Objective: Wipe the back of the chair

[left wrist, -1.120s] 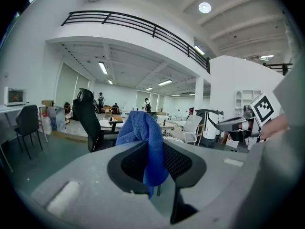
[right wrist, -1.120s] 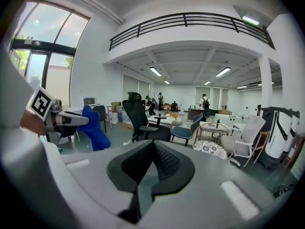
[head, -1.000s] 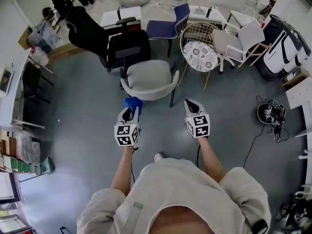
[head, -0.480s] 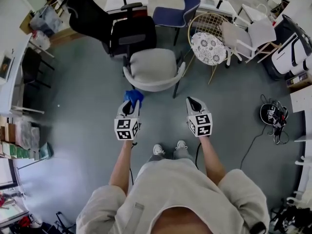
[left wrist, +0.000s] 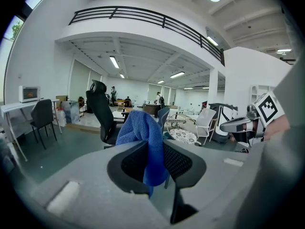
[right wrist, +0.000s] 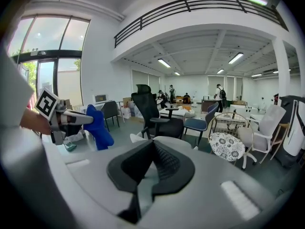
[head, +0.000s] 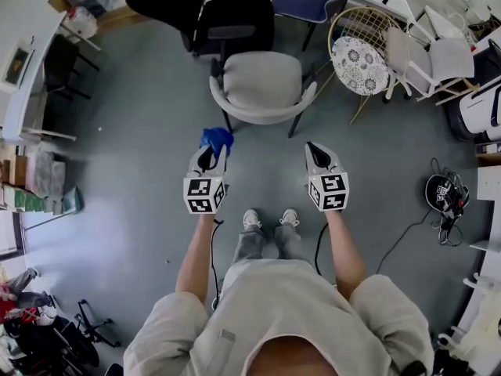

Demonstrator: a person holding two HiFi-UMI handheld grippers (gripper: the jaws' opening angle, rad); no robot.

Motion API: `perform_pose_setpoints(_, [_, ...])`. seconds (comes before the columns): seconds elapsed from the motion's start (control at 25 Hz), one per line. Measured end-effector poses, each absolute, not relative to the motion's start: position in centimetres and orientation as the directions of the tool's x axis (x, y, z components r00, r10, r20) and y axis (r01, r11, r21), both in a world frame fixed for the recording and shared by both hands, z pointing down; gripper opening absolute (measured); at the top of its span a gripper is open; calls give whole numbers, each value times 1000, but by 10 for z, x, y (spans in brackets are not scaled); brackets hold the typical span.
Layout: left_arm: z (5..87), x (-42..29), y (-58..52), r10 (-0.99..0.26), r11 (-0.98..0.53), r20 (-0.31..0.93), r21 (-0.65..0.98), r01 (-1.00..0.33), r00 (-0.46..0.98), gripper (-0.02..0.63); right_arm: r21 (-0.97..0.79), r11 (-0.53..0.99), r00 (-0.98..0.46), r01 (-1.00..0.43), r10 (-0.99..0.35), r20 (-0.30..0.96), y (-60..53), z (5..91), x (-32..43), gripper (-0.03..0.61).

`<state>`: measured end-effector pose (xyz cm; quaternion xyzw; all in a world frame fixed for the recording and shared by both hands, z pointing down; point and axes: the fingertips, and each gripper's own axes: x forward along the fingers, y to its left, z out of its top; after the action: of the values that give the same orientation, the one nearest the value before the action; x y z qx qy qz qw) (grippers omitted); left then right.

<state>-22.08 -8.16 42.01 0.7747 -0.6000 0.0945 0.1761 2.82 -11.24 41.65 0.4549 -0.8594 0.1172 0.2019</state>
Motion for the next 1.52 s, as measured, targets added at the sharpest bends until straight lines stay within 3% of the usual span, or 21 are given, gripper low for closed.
perform_pose_setpoints(1.52, [606,-196,-97,-898,-135,394,183,-974,199,89,-58,590,-536,-806,-682,498,-115,606,63,2])
